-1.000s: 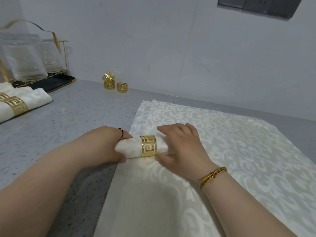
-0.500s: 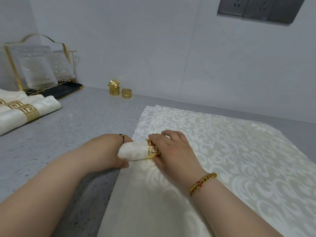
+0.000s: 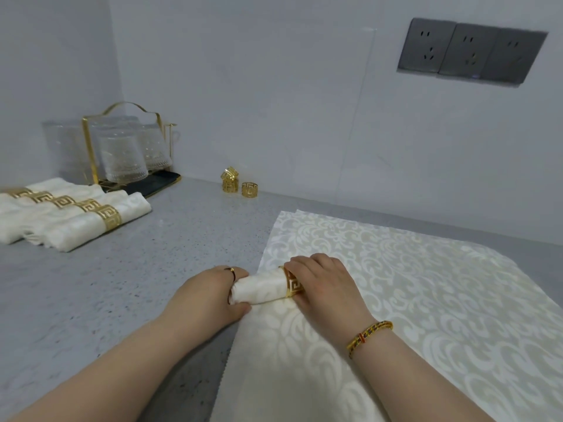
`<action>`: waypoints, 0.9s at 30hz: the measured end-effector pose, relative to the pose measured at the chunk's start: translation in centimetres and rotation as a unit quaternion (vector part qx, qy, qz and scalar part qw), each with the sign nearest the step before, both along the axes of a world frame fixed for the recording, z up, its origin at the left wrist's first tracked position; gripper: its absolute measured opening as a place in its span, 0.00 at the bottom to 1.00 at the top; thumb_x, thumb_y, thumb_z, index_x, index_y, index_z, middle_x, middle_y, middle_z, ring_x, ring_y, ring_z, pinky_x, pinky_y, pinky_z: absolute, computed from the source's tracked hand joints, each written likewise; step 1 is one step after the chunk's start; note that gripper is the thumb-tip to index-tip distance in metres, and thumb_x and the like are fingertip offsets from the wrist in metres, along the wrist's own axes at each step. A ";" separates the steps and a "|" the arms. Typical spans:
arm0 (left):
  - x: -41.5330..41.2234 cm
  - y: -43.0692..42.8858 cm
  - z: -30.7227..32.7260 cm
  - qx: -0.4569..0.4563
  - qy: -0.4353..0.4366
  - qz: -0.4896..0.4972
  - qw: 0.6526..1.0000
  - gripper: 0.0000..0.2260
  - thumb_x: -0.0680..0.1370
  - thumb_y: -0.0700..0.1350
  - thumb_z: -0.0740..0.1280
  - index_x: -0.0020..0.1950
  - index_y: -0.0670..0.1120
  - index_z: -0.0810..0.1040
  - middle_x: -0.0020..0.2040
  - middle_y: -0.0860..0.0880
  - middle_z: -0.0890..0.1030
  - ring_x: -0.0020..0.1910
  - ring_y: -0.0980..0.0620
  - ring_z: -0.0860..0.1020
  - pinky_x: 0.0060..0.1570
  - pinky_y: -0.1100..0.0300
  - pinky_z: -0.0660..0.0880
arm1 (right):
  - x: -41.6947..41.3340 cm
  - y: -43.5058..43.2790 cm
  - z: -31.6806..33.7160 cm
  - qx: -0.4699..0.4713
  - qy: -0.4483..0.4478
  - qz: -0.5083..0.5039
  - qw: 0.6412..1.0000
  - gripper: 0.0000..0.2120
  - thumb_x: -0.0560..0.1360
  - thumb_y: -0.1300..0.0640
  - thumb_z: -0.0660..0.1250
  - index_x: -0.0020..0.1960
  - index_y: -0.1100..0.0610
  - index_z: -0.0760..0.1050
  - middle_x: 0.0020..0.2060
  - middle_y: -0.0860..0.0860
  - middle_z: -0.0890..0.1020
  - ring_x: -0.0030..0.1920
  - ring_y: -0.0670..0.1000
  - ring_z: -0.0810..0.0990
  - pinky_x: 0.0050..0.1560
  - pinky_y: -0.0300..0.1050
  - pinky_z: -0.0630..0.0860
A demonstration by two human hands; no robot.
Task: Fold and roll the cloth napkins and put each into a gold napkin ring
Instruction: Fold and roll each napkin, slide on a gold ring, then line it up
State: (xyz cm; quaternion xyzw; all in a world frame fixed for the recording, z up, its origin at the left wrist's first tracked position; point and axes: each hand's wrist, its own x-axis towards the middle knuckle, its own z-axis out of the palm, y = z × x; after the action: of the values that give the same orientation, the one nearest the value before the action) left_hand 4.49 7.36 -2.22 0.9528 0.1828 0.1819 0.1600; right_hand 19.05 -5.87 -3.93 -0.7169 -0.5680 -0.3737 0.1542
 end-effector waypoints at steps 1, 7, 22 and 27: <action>-0.4 0.2 0.1 0.002 -0.005 0.000 1.000 0.11 0.73 0.50 0.66 0.55 0.54 0.76 0.48 0.56 0.76 0.46 0.57 0.73 0.40 0.70 0.68 | -0.2 0.3 0.1 -0.005 -0.010 0.003 1.000 0.21 0.55 0.58 0.77 0.47 0.52 0.78 0.41 0.45 0.82 0.41 0.48 0.73 0.44 0.41 0.63; -5.0 3.2 0.9 -0.044 -0.034 0.036 0.998 0.17 0.72 0.52 0.69 0.59 0.56 0.73 0.48 0.58 0.75 0.46 0.59 0.72 0.39 0.75 0.64 | -3.4 5.1 2.7 -0.034 -0.049 0.048 0.997 0.13 0.57 0.57 0.74 0.42 0.50 0.80 0.39 0.44 0.83 0.33 0.48 0.78 0.34 0.37 0.69; -22.4 12.2 0.2 -0.051 -0.148 0.348 0.924 0.16 0.71 0.43 0.71 0.58 0.48 0.78 0.46 0.46 0.80 0.51 0.44 0.77 0.42 0.59 0.62 | -19.8 23.6 3.0 -0.117 0.021 0.192 0.974 0.21 0.53 0.60 0.79 0.44 0.55 0.79 0.40 0.50 0.83 0.34 0.51 0.78 0.23 0.37 0.69; -26.5 15.8 -1.3 -0.010 -0.161 0.426 0.890 0.14 0.71 0.43 0.71 0.56 0.46 0.79 0.49 0.39 0.82 0.50 0.38 0.78 0.43 0.54 0.67 | -25.0 28.0 3.2 -0.220 0.075 0.210 0.950 0.20 0.76 0.66 0.56 0.67 0.61 0.62 0.64 0.58 0.68 0.60 0.58 0.67 0.43 0.50 0.67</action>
State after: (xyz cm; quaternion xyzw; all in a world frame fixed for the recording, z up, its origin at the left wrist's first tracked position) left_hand -22.02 23.11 -3.48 0.7395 0.5447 0.3815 0.1042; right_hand -5.94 22.15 -0.69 -0.6236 -0.7605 -0.1442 0.1098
